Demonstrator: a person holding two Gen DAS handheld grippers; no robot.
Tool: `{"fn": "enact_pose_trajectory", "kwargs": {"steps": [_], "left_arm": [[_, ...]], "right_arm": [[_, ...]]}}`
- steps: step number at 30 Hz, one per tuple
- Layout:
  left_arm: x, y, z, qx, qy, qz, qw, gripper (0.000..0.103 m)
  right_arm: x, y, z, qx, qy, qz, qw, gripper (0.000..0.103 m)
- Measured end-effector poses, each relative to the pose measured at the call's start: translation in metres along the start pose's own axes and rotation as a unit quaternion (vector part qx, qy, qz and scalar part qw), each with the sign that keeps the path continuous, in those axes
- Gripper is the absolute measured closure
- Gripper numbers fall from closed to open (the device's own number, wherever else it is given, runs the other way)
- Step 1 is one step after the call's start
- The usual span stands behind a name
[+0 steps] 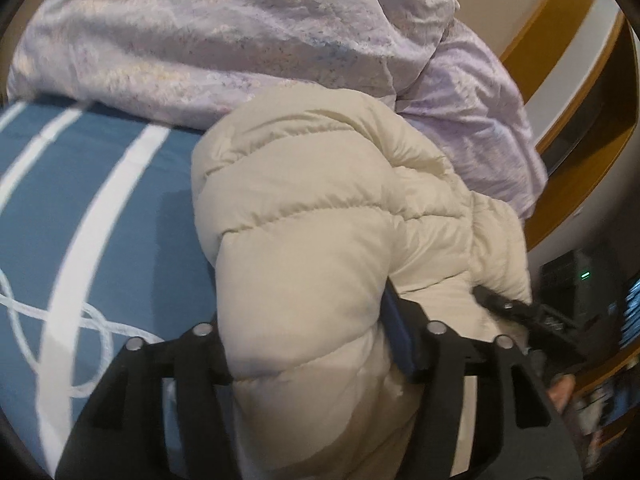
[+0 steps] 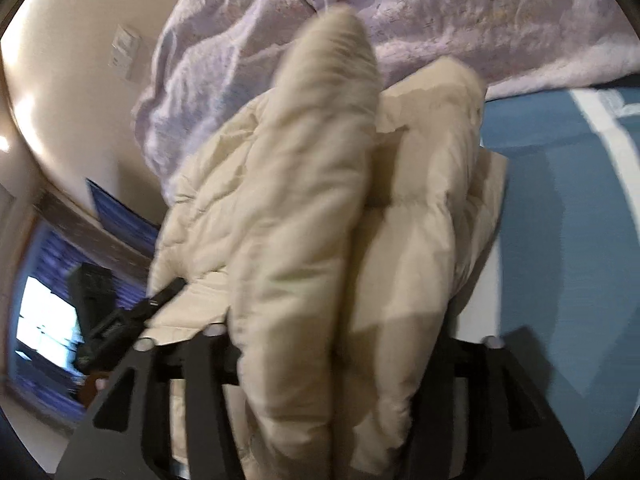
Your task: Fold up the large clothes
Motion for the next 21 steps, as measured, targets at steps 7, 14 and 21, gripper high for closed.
{"fn": "enact_pose_trajectory", "kwargs": {"steps": [7,14,21], "left_arm": [[0.003,-0.014,-0.010,0.115,0.085,-0.014,0.9896,0.026],[0.003,-0.029,-0.012,0.144,0.100,-0.020,0.9843,0.023],[0.023,-0.034,-0.025,0.164,0.108,-0.039,0.9797,0.020]], "right_arm": [[0.007,-0.030,-0.009,-0.086,0.005,-0.037,0.996,0.024],[0.024,-0.057,-0.007,-0.181,0.002,-0.101,0.978,0.024],[0.029,-0.063,0.043,-0.205,-0.083,-0.144,0.964,0.024]]}}
Point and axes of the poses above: each gripper's, at about its wrist camera, not at the fingertips, and y roughly the way its jaws point, z to its left, x to its top, the point moved 7 cm from there along y, roughly the way its jaws point, and after that the axes turned 14 degrees about -x, right-handed, at the moved point
